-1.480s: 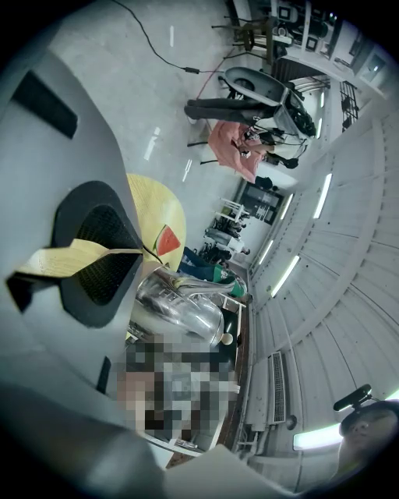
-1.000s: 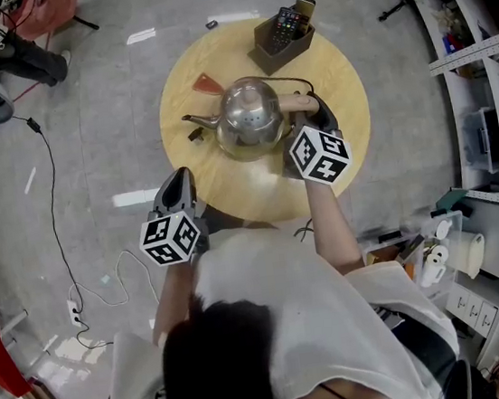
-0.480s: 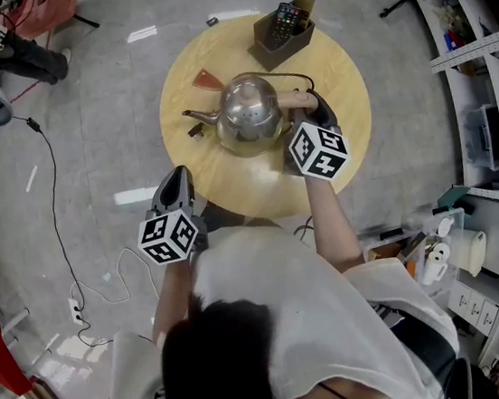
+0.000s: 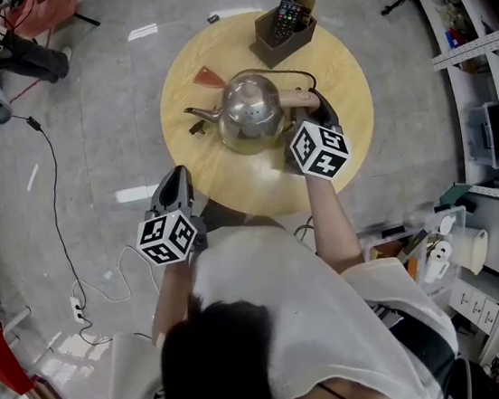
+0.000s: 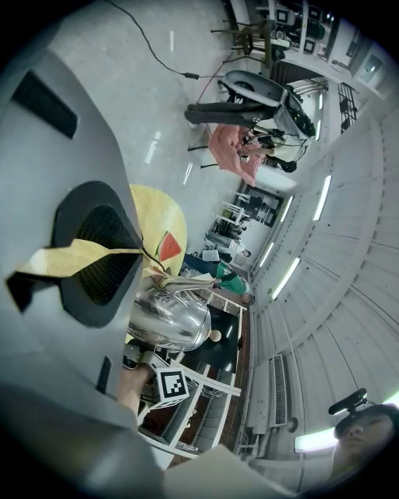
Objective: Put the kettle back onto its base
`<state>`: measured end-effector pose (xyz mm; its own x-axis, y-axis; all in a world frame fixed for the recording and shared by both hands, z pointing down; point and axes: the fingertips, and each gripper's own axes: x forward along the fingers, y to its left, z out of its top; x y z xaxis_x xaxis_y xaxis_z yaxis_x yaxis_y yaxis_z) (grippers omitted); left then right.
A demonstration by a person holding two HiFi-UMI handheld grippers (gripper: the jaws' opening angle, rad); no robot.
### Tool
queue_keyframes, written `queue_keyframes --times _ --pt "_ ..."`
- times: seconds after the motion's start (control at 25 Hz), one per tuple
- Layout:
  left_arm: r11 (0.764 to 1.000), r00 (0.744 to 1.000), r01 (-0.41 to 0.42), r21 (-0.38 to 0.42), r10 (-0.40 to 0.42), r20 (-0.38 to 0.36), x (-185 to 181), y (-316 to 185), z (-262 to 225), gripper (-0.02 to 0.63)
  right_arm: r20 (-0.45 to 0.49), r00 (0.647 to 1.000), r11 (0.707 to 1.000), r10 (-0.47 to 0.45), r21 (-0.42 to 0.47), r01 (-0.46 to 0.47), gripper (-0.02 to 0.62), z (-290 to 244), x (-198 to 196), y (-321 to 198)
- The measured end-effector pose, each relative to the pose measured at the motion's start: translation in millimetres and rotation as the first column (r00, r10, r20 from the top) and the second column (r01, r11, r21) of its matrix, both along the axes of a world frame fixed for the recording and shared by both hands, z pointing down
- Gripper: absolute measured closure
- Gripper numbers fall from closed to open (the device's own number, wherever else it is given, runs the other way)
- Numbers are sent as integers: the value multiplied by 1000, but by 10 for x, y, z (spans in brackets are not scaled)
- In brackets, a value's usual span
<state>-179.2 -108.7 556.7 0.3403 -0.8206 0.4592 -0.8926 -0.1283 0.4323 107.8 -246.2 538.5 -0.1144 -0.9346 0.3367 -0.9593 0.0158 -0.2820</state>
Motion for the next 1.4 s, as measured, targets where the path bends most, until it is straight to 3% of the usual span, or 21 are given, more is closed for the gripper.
queue_keyframes --times 1.4 --pt "999 1000 -22 -40 22 4 -84 -4 74 568 25 999 999 38 -8 -38 469 117 4 69"
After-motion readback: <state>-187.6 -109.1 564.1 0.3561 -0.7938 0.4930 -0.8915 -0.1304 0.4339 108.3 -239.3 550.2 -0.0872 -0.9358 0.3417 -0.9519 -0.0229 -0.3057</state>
